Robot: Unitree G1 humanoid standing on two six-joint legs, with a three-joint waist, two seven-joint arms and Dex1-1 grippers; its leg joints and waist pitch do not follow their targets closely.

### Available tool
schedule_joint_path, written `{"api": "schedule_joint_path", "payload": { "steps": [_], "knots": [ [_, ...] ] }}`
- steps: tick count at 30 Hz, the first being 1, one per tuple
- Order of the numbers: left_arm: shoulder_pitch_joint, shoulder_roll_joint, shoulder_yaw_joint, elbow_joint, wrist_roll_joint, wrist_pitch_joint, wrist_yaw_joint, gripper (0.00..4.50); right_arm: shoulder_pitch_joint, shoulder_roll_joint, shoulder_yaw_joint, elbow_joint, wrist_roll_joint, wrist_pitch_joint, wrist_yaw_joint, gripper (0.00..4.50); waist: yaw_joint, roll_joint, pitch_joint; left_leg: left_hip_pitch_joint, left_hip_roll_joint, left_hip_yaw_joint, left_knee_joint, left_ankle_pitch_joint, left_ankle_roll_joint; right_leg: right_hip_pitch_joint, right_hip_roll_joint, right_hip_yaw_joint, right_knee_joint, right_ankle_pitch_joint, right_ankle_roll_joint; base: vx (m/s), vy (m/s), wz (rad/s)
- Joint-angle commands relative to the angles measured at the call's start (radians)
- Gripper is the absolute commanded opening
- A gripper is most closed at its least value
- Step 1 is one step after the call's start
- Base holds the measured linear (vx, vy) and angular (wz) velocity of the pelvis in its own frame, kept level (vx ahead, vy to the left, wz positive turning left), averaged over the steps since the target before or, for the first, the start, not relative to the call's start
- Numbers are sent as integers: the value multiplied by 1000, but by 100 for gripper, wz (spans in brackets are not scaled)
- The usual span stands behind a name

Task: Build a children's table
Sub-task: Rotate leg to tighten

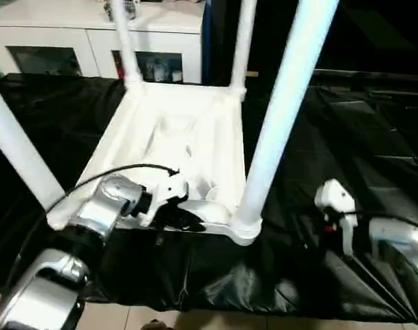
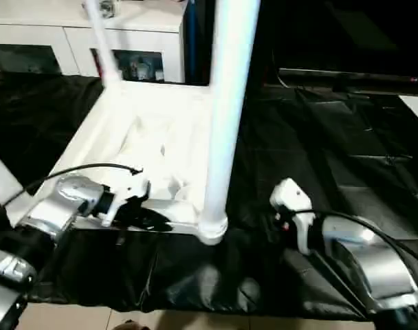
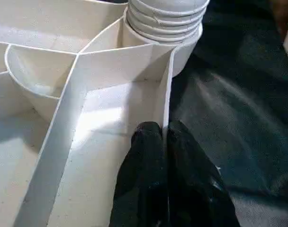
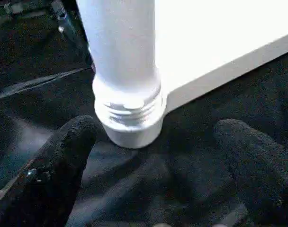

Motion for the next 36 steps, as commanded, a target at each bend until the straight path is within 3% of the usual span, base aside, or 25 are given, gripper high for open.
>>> {"api": "schedule_joint_path", "payload": {
  "steps": [1, 3, 4, 6, 7, 8, 9, 10, 12, 13, 14, 15, 17, 22, 24, 26, 30, 36],
  "knots": [
    [46, -19, 46, -78, -45, 92, 95, 3, -33, 8, 21, 17, -7, -8, 6, 450, 3, -15, -60, 4, 24, -6, -72, -295, 14, 49, -52, 35, -79, -328, -197, 0, 0, 0],
    [64, -24, 46, -113, -34, 101, 123, 3, -50, 17, 43, 34, -25, -21, 8, 450, 1, -14, -57, 6, 20, -3, -70, -295, 20, 44, -49, 36, -86, -349, -188, 0, 0, 0],
    [82, -27, 42, -144, -16, 101, 143, 3, -67, 36, 62, 57, -46, -46, 0, 450, -8, -31, -56, -7, 19, -6, -73, -281, 22, 49, -48, 31, -80, -366, -175, 0, 0, 0],
    [107, -28, 35, -181, 9, 95, 162, 3, -97, 72, 81, 101, -76, -77, -30, 450, -9, -24, -56, -1, 18, -5, -71, -284, 19, 43, -51, 32, -90, -412, -154, 0, 0, 0],
    [116, -33, 39, -201, 9, 107, 178, 3, -116, 89, 94, 126, -97, -93, -45, 450, -10, -37, -56, -2, 18, -4, -72, -282, 21, 43, -50, 32, -92, -418, -149, 0, 0, 0],
    [122, -37, 42, -215, 9, 117, 190, 3, -130, 101, 104, 144, -113, -103, -55, 450, -9, -29, -56, 2, 19, -4, -72, -284, 16, 38, -51, 34, -92, -426, -150, 0, 0, 0],
    [124, -38, 42, -222, 8, 123, 192, 3, -138, 106, 110, 152, -118, -110, -55, 450, -9, -28, -57, 4, 20, -4, -70, -285, 15, 37, -51, 34, -91, -421, -151, 0, 0, 0],
    [128, -39, 42, -240, 7, 139, 199, 3, -170, 127, 129, 188, -136, -134, -57, 450, -9, -45, -58, 2, 21, -1, -71, -263, 23, 38, -49, 36, -85, -389, -153, 0, 0, 0],
    [124, -40, 43, -242, 7, 153, 207, 3, -208, 145, 139, 235, -149, -157, -60, 450, -9, -36, -58, 1, 21, -3, -71, -254, 21, 38, -50, 35, -80, -369, -164, 0, 0, 0],
    [124, -38, 45, -246, 7, 160, 211, 3, -219, 150, 142, 248, -153, -161, -63, 450, -8, -25, -58, 4, 21, -3, -71, -257, 15, 37, -48, 36, -79, -342, -170, 0, 0, 0],
    [123, -37, 46, -250, 7, 165, 214, 3, -229, 155, 145, 258, -154, -166, -61, 450, -9, -29, -59, 9, 22, 0, -69, -262, 15, 35, -45, 39, -77, -297, -182, 0, 0, 0],
    [125, -36, 45, -260, 5, 174, 216, 3, -240, 161, 147, 276, -155, -173, -53, 450, -10, -34, -58, 6, 20, 1, -69, -261, 17, 38, -43, 38, -76, -282, -187, 0, 0, 0],
    [128, -32, 38, -267, 10, 170, 215, 3, -255, 167, 157, 312, -165, -193, -36, 450, -10, -55, -60, -1, 18, 2, -68, -241, 29, 45, -46, 36, -75, -290, -179, 0, 0, 0],
    [133, -8, 45, -278, 7, 170, 187, 0, -278, 170, 186, 378, -181, -231, 10, 390, -9, -58, -58, -1, 20, 1, -69, -233, 30, 42, -48, 36, -75, -324, -166, 0, 0, 0],
    [127, -3, 46, -259, 11, 161, 185, 0, -284, 177, 185, 402, -184, -242, 9, 380, -9, -54, -56, 3, 20, 1, -70, -252, 22, 39, -48, 37, -79, -337, -166, 0, 0, 0],
    [124, 0, 46, -253, 10, 161, 183, 0, -290, 186, 180, 416, -182, -246, 4, 369, -9, -59, -56, 4, 20, 0, -72, -267, 17, 39, -48, 37, -79, -343, -165, 0, 0, 0],
    [119, 17, 46, -248, 3, 163, 167, 0, -297, 218, 160, 433, -162, -245, -2, 330, -9, -59, -56, 2, 19, -1, -73, -278, 12, 40, -49, 37, -80, -359, -160, 0, 0, 0],
    [115, 42, 33, -244, 1, 166, 121, 0, -283, 235, 162, 444, -156, -272, 4, 286, -9, -50, -57, 4, 19, -4, -75, -292, 2, 41, -48, 36, -80, -349, -168, 0, 0, 0]
  ]
}}
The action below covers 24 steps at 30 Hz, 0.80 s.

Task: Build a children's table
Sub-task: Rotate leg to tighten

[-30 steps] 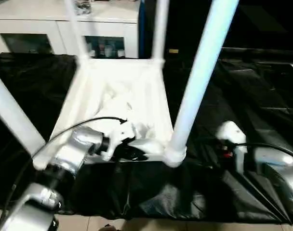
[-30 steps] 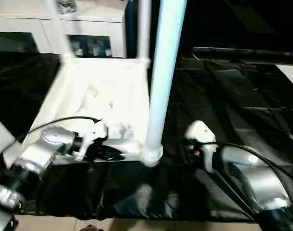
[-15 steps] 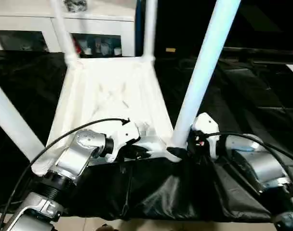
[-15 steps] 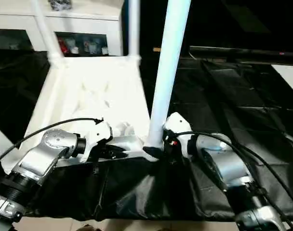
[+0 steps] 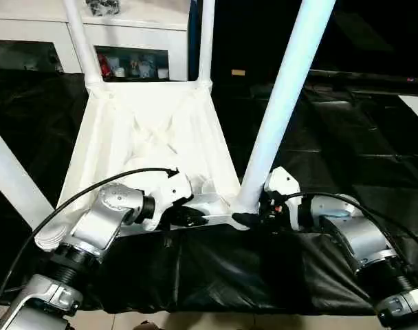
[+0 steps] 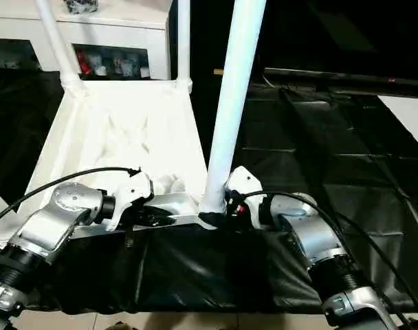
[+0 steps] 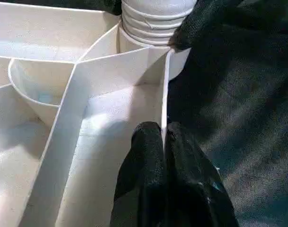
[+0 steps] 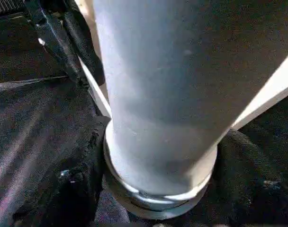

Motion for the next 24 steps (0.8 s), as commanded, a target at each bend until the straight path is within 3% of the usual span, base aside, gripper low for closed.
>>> {"api": "schedule_joint_path", "payload": {
  "steps": [1, 4, 5, 9, 11, 12, 17, 18, 24],
  "knots": [
    [5, 17, 5, 15, -23, 10, -37, 0, -3, 7, -8, 4, 6, -20, -4, 284, 10, -2, -61, 3, 18, -4, -73, -293, 1, 45, -48, 37, -80, -339, -172, 0, 0, 0],
    [-8, 25, 2, 27, -23, 8, -56, 0, 5, 21, -12, -1, 15, -19, -4, 277, 9, 2, -62, 8, 19, -4, -73, -302, -2, 44, -45, 37, -78, -309, -188, 0, 0, 0],
    [-16, 24, 3, 34, -24, 10, -58, 0, 9, 28, -15, -3, 19, -18, -5, 277, 10, 10, -62, 9, 18, -4, -73, -304, -4, 43, -45, 37, -77, -299, -194, 0, 0, 0],
    [-37, -1, 13, 49, -24, 24, -24, 0, 28, 64, -35, -13, 30, -14, -48, 275, 9, 3, -61, 10, 17, -3, -73, -314, -6, 45, -45, 38, -78, -303, -195, 0, 0, 0],
    [-42, -19, 18, 51, -22, 32, 7, 0, 37, 88, -45, -15, 30, -17, -89, 275, 9, 4, -60, 10, 18, -5, -75, -330, -13, 45, -46, 37, -81, -335, -185, 0, 0, 0],
    [-57, -66, 24, 56, -10, 48, 89, 0, 53, 154, -70, -15, 23, -13, -208, 275, 7, -2, -59, 11, 18, -4, -75, -336, -18, 41, -46, 37, -84, -357, -177, 0, 0, 0],
    [-67, -223, 12, 48, 24, 110, 274, 0, 70, 367, -111, 23, -27, 4, -546, 275, -4, -2, -56, 11, 15, -9, -78, -361, -40, 37, -49, 34, -96, -466, -131, 0, 0, 0],
    [-65, -235, 7, 47, 29, 109, 287, 0, 68, 383, -107, 30, -29, 2, -560, 275, -8, 0, -54, 16, 13, -10, -78, -381, -43, 29, -49, 33, -104, -502, -120, 0, 0, 0],
    [-63, -296, -21, 55, 58, 96, 349, 0, 51, 460, -65, 63, -57, -27, -584, 275, -15, 3, -54, 16, 11, -13, -79, -413, -28, 27, -46, 31, -114, -543, -82, 0, 0, 0]
  ]
}}
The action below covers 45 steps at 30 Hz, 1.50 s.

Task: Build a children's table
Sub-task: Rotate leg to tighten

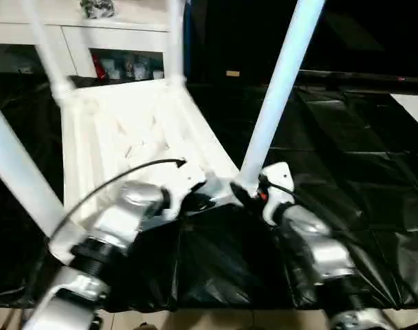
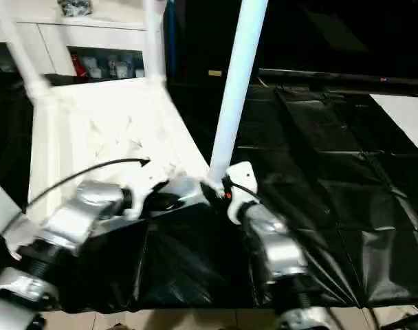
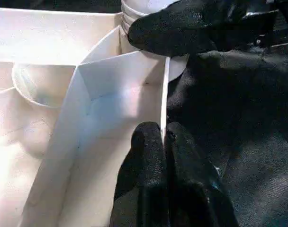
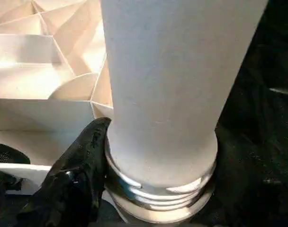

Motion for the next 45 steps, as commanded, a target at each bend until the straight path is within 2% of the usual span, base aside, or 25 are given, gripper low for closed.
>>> {"api": "schedule_joint_path", "payload": {
  "steps": [1, 5, 6, 7, 8, 9, 10, 11, 12, 13, 14, 15, 16, 17, 18, 21, 25, 30, 33, 34, 37, 39, 45],
  "knots": [
    [-9, -100, -50, -4, -28, -34, 52, 0, -16, 102, 123, -3, 30, 8, 95, 331, 3, 1, -51, 7, 13, -12, -78, -416, -23, 24, -45, 31, -109, -539, -78, 0, 0, 0],
    [2, -85, -37, -19, -35, -58, 19, 0, 3, 71, 104, -60, 60, 38, 156, 370, 1, 4, -54, 4, 16, -14, -83, -414, -17, 30, -45, 30, -108, -495, -90, 0, 0, 0],
    [18, -56, -37, -40, -45, -83, -28, 0, 16, 19, 112, -102, 61, 49, 209, 370, 1, 3, -55, 2, 16, -14, -83, -405, -16, 33, -45, 30, -106, -477, -93, 0, 0, 0],
    [23, -46, -38, -47, -49, -97, -46, 0, 20, 0, 116, -114, 60, 48, 227, 390, 6, 1, -56, -1, 18, -13, -84, -388, -6, 38, -44, 32, -104, -443, -98, 0, 0, 0],
    [29, -37, -41, -54, -55, -112, -67, 0, 24, -17, 119, -124, 59, 46, 242, 390, 7, 1, -58, 0, 19, -11, -83, -375, -2, 37, -45, 35, -101, -417, -104, 0, 0, 0],
    [47, -11, -41, -83, -78, -116, -120, 0, 34, -62, 114, -156, 78, 61, 293, 390, 8, 2, -57, -1, 18, -8, -82, -358, 3, 35, -45, 37, -98, -385, -121, 0, 0, 0],
    [59, 10, -42, -102, -90, -122, -158, 0, 41, -100, 111, -179, 91, 71, 338, 390, 10, 0, -62, -4, 20, -8, -81, -330, 10, 44, -46, 37, -90, -337, -136, 0, 0, 0],
    [64, 18, -43, -108, -92, -126, -173, 0, 44, -115, 110, -187, 96, 73, 356, 390, 11, -1, -61, -4, 20, -4, -78, -310, 21, 42, -44, 39, -86, -299, -152, 0, 0, 0],
    [72, 33, -44, -116, -95, -139, -195, 0, 50, -144, 112, -200, 102, 76, 391, 390, 14, 1, -61, 1, 20, 0, -75, -299, 28, 39, -43, 40, -85, -279, -166, 0, 0, 0],
    [89, 64, -41, -132, -108, -157, -242, 0, 64, -210, 119, -231, 116, 76, 478, 390, 20, 1, -63, 3, 21, 3, -72, -276, 34, 40, -43, 41, -82, -253, -177, 0, 0, 0],
    [91, 69, -41, -134, -110, -161, -250, 0, 66, -220, 120, -236, 118, 76, 492, 390, 25, 1, -64, 5, 21, 4, -71, -264, 38, 43, -44, 41, -81, -241, -179, 0, 0, 0],
    [94, 76, -40, -137, -114, -165, -261, 0, 69, -234, 122, -243, 122, 75, 512, 390, 32, 1, -65, 3, 23, 6, -70, -234, 46, 44, -42, 41, -74, -202, -188, 0, 0, 0],
    [103, 103, -32, -143, -124, -179, -307, 0, 81, -293, 127, -273, 139, 90, 610, 390, 39, -1, -64, 6, 23, 9, -68, -218, 54, 43, -41, 42, -72, -172, -197, 0, 0, 0],
    [106, 114, -29, -146, -132, -181, -327, 0, 85, -314, 130, -283, 145, 96, 645, 390, 40, 0, -65, 3, 23, 8, -68, -208, 58, 46, -40, 42, -68, -158, -201, 0, 0, 0],
    [109, 132, -27, -151, -140, -184, -355, 0, 88, -343, 136, -297, 154, 103, 694, 390, 44, 0, -65, 0, 23, 7, -68, -197, 61, 49, -41, 40, -65, -151, -204, 0, 0, 0],
    [111, 155, -28, -159, -151, -191, -390, 0, 91, -378, 147, -310, 167, 108, 753, 390, 49, 0, -65, 4, 25, 7, -68, -202, 59, 47, -42, 39, -64, -158, -209, 0, 0, 0],
    [99, 208, -48, -146, -135, -229, -458, 0, 90, -454, 204, -310, 158, 83, 874, 390, 53, 0, -61, 8, 27, 7, -71, -256, 40, 42, -45, 41, -73, -235, -203, 0, 0, 0],
    [75, 227, -63, -105, -98, -276, -467, 0, 70, -460, 226, -277, 126, 58, 898, 390, 53, 2, -62, 4, 26, 4, -73, -270, 21, 44, -47, 40, -74, -259, -190, 0, 0, 0],
    [64, 230, -65, -87, -88, -290, -465, 0, 63, -456, 234, -264, 111, 42, 896, 390, 53, -1, -60, 3, 25, 4, -73, -285, 12, 44, -48, 40, -77, -290, -180, 0, 0, 0],
    [57, 228, -62, -77, -90, -290, -465, 0, 58, -450, 234, -258, 114, 46, 892, 365, 55, 0, -61, 4, 26, 3, -73, -285, 11, 44, -49, 40, -76, -298, -177, 0, 0, 0],
    [52, 231, -63, -69, -91, -296, -471, 0, 56, -452, 238, -256, 122, 48, 896, 355, 54, -1, -63, 3, 25, 2, -72, -275, 11, 45, -47, 39, -74, -287, -180, 0, 0, 0],
    [48, 239, -66, -58, -89, -307, -478, 0, 57, -452, 240, -254, 126, 50, 901, 333, 55, 4, -64, 3, 25, 2, -71, -266, 12, 45, -46, 39, -72, -261, -189, 0, 0, 0],
    [41, 248, -70, -31, -82, -326, -486, 0, 59, -444, 235, -237, 125, 46, 903, 280, 56, 3, -65, 2, 25, 3, -69, -255, 15, 47, -45, 38, -67, -225, -204, 0, 0, 0]
  ]
}}
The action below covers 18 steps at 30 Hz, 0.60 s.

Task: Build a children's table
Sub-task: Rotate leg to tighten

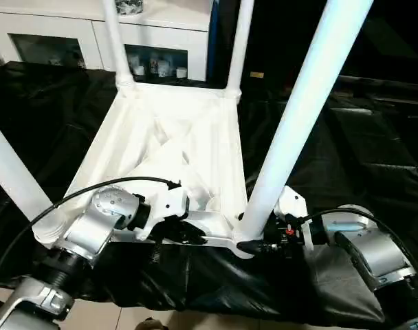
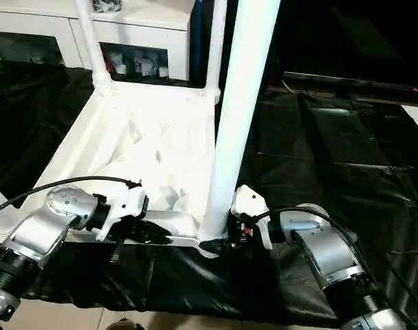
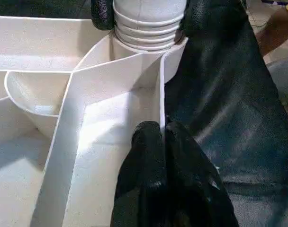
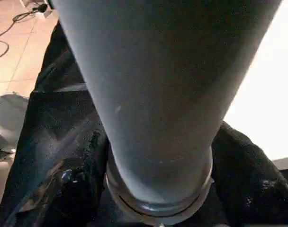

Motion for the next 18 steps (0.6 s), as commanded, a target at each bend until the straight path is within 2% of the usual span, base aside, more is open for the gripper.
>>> {"api": "schedule_joint_path", "payload": {
  "steps": [1, 6, 10, 12, 13, 15, 17, 18],
  "knots": [
    [-28, 6, -7, 14, 22, -14, 12, 0, 10, 2, 28, 5, -4, 0, 34, 278, 2, 3, -64, 12, 23, -2, -64, -263, 13, 45, -45, 38, -65, -235, -200, 0, 0, 0],
    [-31, 6, -7, 28, 28, -23, 19, 0, 12, 4, 34, 17, -6, -7, 32, 269, 2, 5, -62, 14, 23, -3, -65, -292, 3, 43, -48, 38, -69, -284, -189, 0, 0, 0],
    [-33, 5, -5, 34, 27, -24, 24, 0, 14, 8, 33, 19, -3, -4, 29, 267, 2, 5, -63, 13, 23, -5, -66, -296, 0, 43, -47, 38, -69, -285, -187, 0, 0, 0],
    [-41, -10, 7, 48, 31, -17, 65, 0, 21, 28, 13, 23, 12, 8, 2, 267, 2, 9, -63, 13, 23, -5, -66, -295, -1, 43, -46, 38, -68, -276, -189, 0, 0, 0],
    [-44, -17, 12, 54, 33, -14, 83, 0, 23, 36, 6, 26, 17, 11, -9, 267, 2, 7, -62, 14, 22, -4, -66, -306, -2, 41, -46, 38, -71, -287, -190, 0, 0, 0],
    [-53, -32, 21, 66, 38, -5, 120, 0, 23, 54, -8, 36, 17, 8, -43, 267, 2, 8, -60, 16, 22, -4, -66, -326, -6, 39, -47, 38, -74, -318, -186, 0, 0, 0],
    [-76, -75, 40, 89, 46, 20, 205, 0, 11, 116, -44, 84, 3, -5, -164, 267, 0, 7, -56, 17, 19, -8, -67, -364, -19, 37, -49, 35, -84, -408, -162, 0, 0, 0],
    [-87, -99, 45, 98, 51, 32, 246, 0, 2, 152, -60, 114, -10, -13, -236, 267, -2, 6, -56, 21, 19, -10, -66, -381, -28, 32, -51, 34, -89, -453, -149, 0, 0, 0]
  ]
}}
